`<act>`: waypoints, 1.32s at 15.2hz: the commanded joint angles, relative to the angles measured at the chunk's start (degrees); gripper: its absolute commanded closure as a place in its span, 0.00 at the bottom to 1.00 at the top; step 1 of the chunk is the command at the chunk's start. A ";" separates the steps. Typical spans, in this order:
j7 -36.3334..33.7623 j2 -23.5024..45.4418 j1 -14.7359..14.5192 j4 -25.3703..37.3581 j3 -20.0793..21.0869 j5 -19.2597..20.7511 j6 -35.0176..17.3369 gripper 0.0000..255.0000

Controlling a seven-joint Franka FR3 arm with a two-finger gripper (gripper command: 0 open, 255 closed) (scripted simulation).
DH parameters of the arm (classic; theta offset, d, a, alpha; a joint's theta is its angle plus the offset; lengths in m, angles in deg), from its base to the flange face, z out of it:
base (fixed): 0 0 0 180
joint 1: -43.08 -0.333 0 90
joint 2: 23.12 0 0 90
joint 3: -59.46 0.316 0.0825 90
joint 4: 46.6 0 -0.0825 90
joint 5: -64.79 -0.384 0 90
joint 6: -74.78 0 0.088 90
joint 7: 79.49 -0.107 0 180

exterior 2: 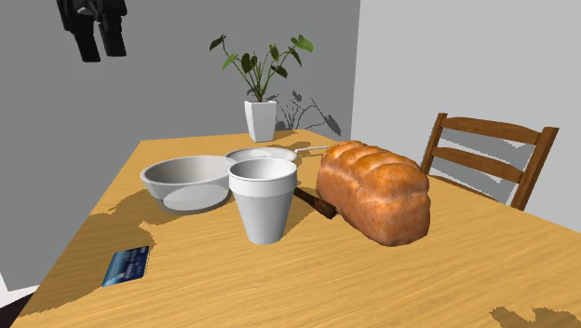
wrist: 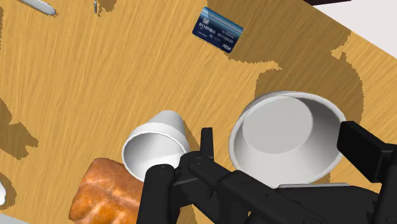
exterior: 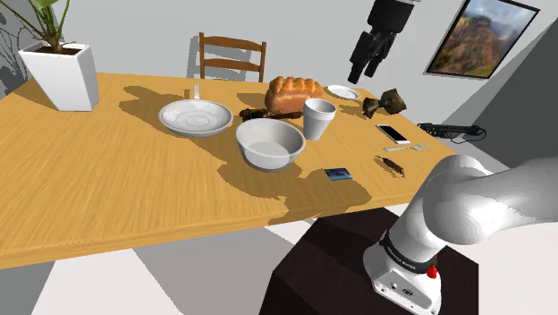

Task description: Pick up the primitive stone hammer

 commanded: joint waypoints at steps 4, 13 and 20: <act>6.81 4.96 -1.24 0.75 -4.12 1.34 -3.25 0.00; 27.59 23.81 -5.69 7.97 -15.01 1.24 -11.29 0.00; 44.62 41.56 -7.99 18.19 -20.48 -4.03 -14.39 0.00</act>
